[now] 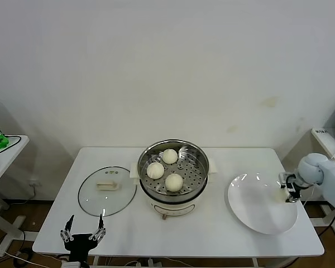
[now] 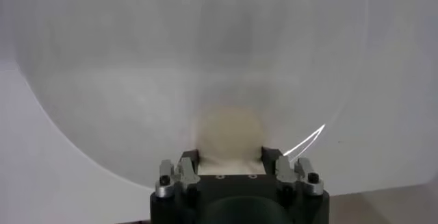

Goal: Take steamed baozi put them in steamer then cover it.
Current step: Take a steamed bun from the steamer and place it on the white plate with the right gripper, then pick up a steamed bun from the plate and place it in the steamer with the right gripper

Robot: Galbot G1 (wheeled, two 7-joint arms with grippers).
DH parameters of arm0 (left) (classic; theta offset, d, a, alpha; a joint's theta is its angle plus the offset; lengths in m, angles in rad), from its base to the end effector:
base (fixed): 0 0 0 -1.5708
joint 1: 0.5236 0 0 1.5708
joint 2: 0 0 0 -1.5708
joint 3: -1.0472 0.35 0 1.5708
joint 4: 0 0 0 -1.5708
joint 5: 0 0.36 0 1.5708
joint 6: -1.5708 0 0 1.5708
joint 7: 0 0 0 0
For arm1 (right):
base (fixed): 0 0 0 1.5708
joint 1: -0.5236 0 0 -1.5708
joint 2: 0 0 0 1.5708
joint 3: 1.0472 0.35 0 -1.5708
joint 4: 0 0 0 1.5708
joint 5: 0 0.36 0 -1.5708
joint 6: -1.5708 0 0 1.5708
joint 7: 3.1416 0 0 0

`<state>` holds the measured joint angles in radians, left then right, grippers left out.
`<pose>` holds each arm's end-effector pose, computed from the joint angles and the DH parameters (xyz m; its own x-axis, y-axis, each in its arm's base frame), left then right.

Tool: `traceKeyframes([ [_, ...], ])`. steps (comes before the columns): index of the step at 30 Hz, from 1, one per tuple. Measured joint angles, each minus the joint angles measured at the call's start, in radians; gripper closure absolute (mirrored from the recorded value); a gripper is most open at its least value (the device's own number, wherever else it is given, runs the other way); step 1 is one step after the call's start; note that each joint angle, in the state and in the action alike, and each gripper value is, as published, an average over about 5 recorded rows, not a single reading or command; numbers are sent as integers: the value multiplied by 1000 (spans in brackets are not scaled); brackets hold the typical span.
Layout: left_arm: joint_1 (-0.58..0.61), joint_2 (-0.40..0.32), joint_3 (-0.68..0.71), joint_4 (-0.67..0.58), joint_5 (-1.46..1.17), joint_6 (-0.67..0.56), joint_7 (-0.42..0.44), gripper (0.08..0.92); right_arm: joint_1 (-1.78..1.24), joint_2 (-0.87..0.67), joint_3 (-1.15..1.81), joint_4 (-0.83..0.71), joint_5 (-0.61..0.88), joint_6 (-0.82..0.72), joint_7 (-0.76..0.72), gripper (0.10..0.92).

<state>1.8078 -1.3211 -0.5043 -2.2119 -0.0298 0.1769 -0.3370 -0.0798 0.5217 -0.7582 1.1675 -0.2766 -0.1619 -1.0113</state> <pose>0.1180 0.0279 -0.2944 -0.9497 -0.1970 0.2436 -0.1408 0.9630 0.2300 0.4817 -0.2678 -0.2174 -0.2366 0.1446 0.9608 -0.9715 -0.0184 -0.2364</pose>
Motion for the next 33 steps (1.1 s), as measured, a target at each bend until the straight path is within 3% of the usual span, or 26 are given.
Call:
traceKeyframes([
  [16,-32,19,19,11,-3,1,2,177,356,5,-172,179,212,-68,-1,448],
  [33,-72,30,22,32,-21,5,-7,177,693,270,-427,319,575,-229,112,440],
])
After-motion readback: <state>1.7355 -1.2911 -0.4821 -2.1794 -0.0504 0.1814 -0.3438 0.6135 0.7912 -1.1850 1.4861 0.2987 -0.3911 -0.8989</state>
